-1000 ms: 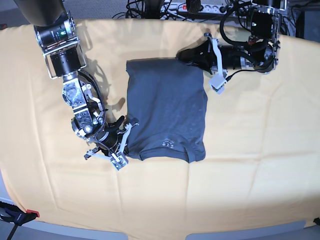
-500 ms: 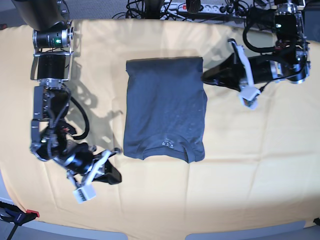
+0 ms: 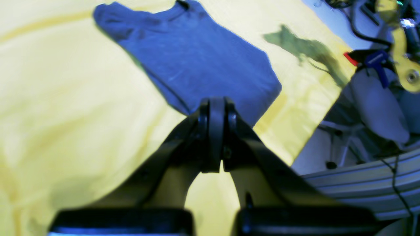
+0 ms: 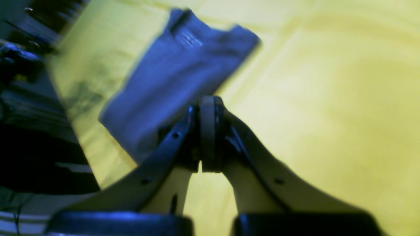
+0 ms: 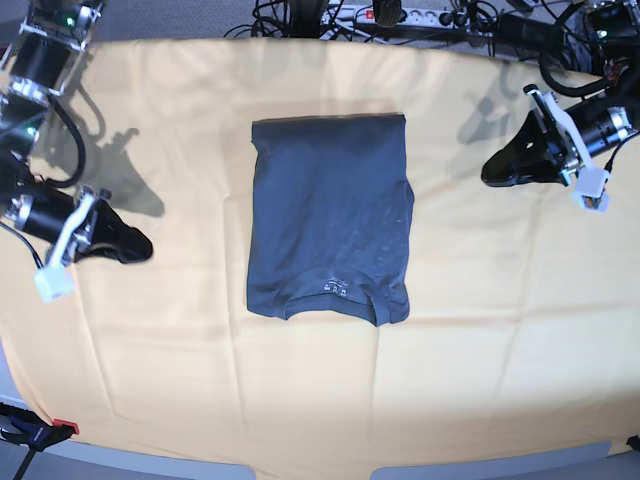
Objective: Fold the T-shirt properly
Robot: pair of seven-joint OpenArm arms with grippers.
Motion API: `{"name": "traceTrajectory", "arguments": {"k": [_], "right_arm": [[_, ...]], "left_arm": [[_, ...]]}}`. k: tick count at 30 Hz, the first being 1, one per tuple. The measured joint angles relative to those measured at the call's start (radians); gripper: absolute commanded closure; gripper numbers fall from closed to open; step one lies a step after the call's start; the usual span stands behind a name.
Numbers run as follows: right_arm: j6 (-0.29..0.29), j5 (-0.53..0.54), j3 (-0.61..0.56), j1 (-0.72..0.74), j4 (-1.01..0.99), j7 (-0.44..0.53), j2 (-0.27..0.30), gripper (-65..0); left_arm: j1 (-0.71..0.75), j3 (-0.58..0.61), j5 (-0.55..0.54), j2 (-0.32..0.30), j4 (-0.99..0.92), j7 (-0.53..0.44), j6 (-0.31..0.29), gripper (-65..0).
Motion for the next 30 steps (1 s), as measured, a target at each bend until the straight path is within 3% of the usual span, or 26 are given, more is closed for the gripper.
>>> {"name": "traceTrajectory", "arguments": {"k": [7,13,21,25,30], "right_arm": [[-0.002,0.014,0.162,-0.316,0.329,0.001,0.006,0.0],[-0.004,0.011,0.299,-0.587,0.469,0.005,0.022,0.0],[-0.002,0.014,0.386,-0.907,0.493,0.010,0.032,0.0],[0.002,0.021,0.385,-1.083,0.493,0.007,0.032,0.0],[0.034,0.027,0.371,-1.267,0.468,0.016,0.030,0.0]], "left_arm": [[0.096,-0.096,0.000,-0.021,0.002,-0.003,0.000,0.0],[0.256,-0.204,0.000,-0.068,0.002,-0.004,0.000,0.0],[0.544,-0.330,-0.001,-0.106,0.005,0.029,0.000,0.0],[0.689,-0.335,-0.002,-0.106,0.017,0.094,0.000,0.0],[0.847,-0.330,-0.005,-0.087,0.020,0.086,0.000,0.0]]}}
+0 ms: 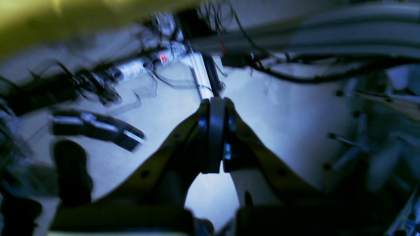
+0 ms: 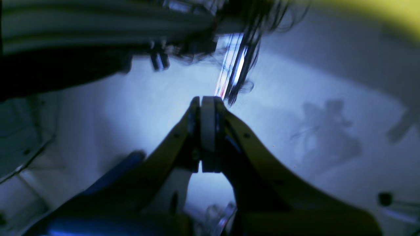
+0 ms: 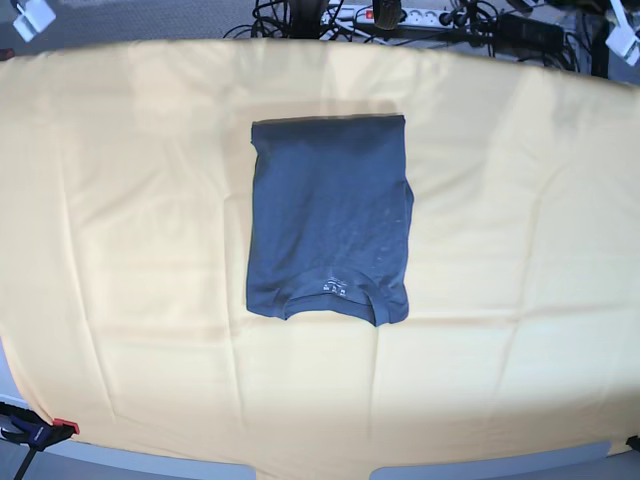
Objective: Fold the T-shirt properly
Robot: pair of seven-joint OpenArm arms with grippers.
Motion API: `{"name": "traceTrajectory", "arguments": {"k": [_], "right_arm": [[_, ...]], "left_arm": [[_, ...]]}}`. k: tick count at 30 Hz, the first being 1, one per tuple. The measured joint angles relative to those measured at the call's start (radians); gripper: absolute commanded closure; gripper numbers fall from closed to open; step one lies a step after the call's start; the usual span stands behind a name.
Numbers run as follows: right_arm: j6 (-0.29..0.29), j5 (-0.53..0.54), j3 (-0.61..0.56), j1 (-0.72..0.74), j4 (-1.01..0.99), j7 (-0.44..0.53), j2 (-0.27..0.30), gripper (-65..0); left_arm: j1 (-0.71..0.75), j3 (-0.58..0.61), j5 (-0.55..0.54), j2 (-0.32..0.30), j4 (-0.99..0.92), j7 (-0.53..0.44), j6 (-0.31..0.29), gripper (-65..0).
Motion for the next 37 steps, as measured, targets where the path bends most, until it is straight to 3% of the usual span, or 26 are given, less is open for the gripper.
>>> {"name": "traceTrajectory", "arguments": {"k": [5,6,9,14,19,24,25,27,32,34,37], "right_arm": [[0.001,-0.014,-0.158,-0.027,-0.143,0.036,0.000,0.0],[-0.001,-0.068,-0.206,-0.024,-0.179,0.101,0.000,0.0],[-0.003,-0.282,-0.351,0.029,-0.299,0.270,0.000,0.0],[-0.002,-0.583,-0.565,0.199,-0.563,0.425,-0.006,0.0],[-0.006,-0.808,-0.721,0.386,-0.895,0.689,-0.006,0.0],[-0.004,-0.992,-0.857,0.576,-1.184,0.975,-0.013,0.0],[-0.023,-1.040,-0.876,0.611,-1.234,1.036,-0.021,0.0],[-0.124,-1.135,-0.908,0.675,-1.315,1.139,-0.049,0.0],[-0.383,-1.256,-0.970,0.803,-1.437,1.205,-0.142,0.0],[-0.436,-1.299,-0.984,0.821,-1.455,1.254,-0.188,0.0],[-0.459,-1.350,-1.001,0.816,-1.468,1.311,-0.251,0.0]], "left_arm": [[0.056,0.152,0.001,0.070,-0.035,0.002,0.000,0.0],[0.054,0.205,0.012,0.075,-0.054,-0.013,0.000,0.0],[0.040,0.372,0.157,0.074,-0.134,-0.177,-0.002,0.0],[-0.121,0.613,0.374,0.090,-0.359,-0.335,-0.002,0.0],[-0.348,0.777,0.717,0.149,-0.703,-0.687,-0.004,0.0],[-0.563,0.887,1.061,0.167,-1.099,-1.136,0.004,0.0],[-0.608,0.900,1.118,0.175,-1.169,-1.215,0.024,0.0],[-0.704,0.915,1.213,0.209,-1.295,-1.347,0.133,0.0],[-0.856,0.975,1.311,0.297,-1.506,-1.517,0.369,0.0],[-0.869,1.027,1.315,0.327,-1.549,-1.546,0.414,0.0],[-0.852,1.098,1.312,0.370,-1.560,-1.556,0.458,0.0]]}}
